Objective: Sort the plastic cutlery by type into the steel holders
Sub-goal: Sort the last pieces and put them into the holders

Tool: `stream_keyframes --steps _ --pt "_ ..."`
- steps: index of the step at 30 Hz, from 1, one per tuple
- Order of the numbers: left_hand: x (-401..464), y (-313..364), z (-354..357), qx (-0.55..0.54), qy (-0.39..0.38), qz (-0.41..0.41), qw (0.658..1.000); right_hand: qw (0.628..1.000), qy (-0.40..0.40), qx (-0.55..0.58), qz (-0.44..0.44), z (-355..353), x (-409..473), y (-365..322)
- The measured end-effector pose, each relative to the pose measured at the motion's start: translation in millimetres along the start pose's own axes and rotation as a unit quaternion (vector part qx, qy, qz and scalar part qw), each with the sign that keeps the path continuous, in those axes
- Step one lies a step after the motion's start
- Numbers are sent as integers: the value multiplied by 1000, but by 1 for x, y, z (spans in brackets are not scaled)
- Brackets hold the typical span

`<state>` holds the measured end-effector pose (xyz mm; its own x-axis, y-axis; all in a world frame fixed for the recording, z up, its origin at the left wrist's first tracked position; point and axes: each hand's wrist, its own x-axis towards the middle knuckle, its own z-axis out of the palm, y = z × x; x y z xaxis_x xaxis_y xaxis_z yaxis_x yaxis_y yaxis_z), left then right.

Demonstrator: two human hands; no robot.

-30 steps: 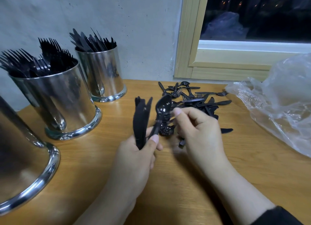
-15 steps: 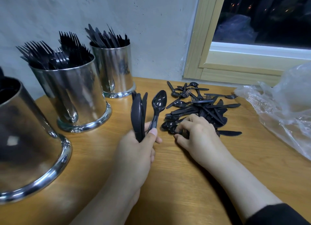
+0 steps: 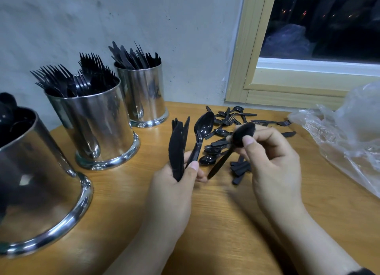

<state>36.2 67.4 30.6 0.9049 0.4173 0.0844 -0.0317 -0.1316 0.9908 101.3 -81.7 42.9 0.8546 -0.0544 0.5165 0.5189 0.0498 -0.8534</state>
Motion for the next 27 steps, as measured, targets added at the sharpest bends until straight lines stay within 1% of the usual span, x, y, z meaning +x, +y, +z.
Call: stream_keyframes --steps 2,3,6,9,11,15,21,24,27 --pt "0 -2 2 17 -1 4 1000 995 7 69 70 9 -4 -5" --pt "-1 -2 2 28 -3 6 1000 992 9 86 89 12 -5 -7" --pt "-2 -2 3 66 3 12 998 989 17 86 115 15 -8 -7" --pt "-2 -4 3 112 3 40 993 982 48 105 148 15 -6 -8" --pt "-3 -4 3 134 -9 44 990 977 64 111 168 16 -6 -8" --pt "-6 -3 4 148 -51 34 987 977 60 103 178 18 -7 -6" --pt "-6 -5 4 138 -70 33 987 973 66 118 189 16 -6 -6" --pt "-6 -1 6 136 -94 35 986 975 62 99 190 16 -7 -5" --pt "-4 -4 5 112 -82 17 990 979 51 65 187 13 -5 -2"
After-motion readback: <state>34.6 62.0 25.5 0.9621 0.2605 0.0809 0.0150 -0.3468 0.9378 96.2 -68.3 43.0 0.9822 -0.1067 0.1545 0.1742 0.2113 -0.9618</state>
